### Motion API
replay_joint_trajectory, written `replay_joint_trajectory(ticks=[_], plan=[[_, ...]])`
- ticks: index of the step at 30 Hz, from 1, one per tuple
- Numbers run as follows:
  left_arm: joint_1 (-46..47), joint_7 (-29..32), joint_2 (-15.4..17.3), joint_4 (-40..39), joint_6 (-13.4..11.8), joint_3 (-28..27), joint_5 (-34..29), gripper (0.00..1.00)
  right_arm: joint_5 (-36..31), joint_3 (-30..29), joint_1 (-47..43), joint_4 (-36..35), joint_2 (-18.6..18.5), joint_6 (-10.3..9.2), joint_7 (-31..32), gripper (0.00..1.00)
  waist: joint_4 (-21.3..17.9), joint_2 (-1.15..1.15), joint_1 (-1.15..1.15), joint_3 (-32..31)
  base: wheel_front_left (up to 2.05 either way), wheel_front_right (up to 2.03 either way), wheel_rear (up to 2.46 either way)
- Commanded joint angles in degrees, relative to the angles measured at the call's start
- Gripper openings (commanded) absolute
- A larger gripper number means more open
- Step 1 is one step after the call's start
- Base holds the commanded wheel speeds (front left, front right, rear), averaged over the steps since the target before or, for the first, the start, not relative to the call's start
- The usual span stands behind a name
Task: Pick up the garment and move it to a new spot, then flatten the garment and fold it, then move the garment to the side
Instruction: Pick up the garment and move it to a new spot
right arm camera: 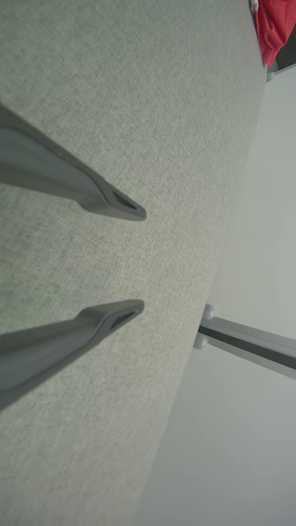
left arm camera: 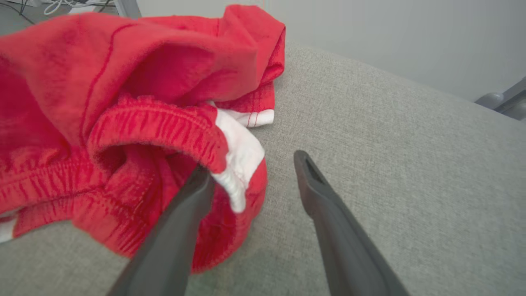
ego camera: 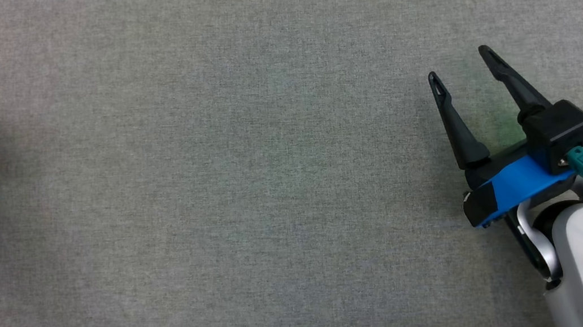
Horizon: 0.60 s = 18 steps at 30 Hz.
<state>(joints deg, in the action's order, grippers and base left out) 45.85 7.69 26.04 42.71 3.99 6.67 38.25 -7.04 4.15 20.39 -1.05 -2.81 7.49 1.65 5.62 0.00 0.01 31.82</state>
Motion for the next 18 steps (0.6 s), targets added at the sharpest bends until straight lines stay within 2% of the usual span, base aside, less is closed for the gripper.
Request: replay_joint_trajectory(ticks=[1, 3, 11, 18], plan=[[1.4, -1.3, 0.2, 0.7, 0.1, 0.0, -0.3, 0.56, -0.2, -0.2, 0.6, -0.3, -0.2, 0.0, -0.4, 1.0, -0.2, 0.0, -0.01, 0.0, 0.0, 0.0, 0.0], [2.4, -3.2, 0.4, 2.0, 0.0, 0.0, -0.8, 0.0, 0.2, -0.4, 0.3, -0.1, -0.2, 0.0, -0.7, 1.0, -0.4, 0.0, -0.01, -0.1, 0.0, 0.0, 0.0], [4.6, -7.5, 2.0, 5.3, 1.4, 1.8, -2.9, 0.0, 2.2, -0.9, -0.9, 2.2, -0.1, 0.0, -2.2, 1.0, -1.2, 0.0, -0.01, -3.2, 0.0, 0.0, 0.0], [6.5, -7.2, 5.9, 2.9, 2.8, 5.3, -5.6, 0.0, 5.5, -1.4, -2.4, 6.4, -0.1, 0.0, -4.8, 1.0, -3.3, 0.0, -0.01, -10.2, 0.0, 0.0, 0.0]])
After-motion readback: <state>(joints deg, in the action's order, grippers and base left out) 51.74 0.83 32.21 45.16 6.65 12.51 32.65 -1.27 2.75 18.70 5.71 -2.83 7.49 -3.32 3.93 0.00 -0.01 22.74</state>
